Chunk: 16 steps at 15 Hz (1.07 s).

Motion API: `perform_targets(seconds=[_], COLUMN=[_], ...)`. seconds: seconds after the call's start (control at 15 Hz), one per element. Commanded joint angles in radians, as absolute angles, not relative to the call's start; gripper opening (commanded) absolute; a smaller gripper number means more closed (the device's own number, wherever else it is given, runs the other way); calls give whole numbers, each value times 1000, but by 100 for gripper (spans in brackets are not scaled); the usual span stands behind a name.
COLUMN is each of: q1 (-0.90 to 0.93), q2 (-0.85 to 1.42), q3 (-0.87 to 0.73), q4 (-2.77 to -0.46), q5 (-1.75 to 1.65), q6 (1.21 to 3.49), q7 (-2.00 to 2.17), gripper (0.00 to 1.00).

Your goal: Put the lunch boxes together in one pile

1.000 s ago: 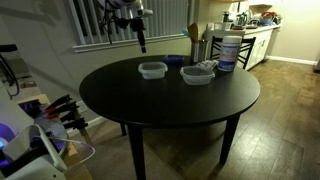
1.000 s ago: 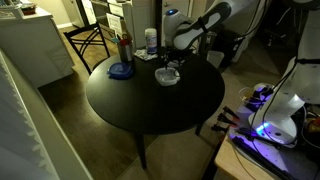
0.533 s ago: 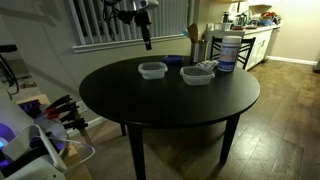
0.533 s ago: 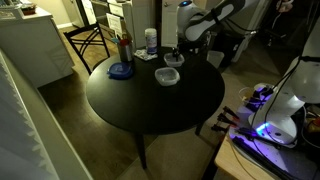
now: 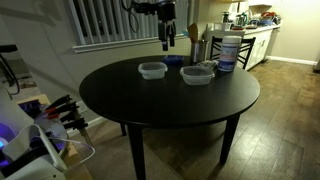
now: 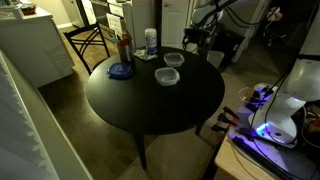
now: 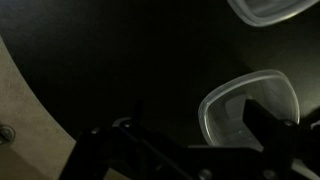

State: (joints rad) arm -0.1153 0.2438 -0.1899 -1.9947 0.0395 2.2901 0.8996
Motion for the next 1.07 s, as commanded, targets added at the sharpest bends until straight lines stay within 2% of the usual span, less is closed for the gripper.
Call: perform_targets(seconds=[0.0,0.8,0.87,0.93,1.0], q1=[-166,-214,-221,-228,-236], q2=[355,717,726,737,739], q3=[-192,-189,-192,-193,-193], q4=[-1900,-1604,-1596,-1584,-1584], q5=[184,310,305,304,305], q6=[2319,2329,2321,2318,2318], q7=[887,891,885,880,875], gripper=[100,100,90,73,67])
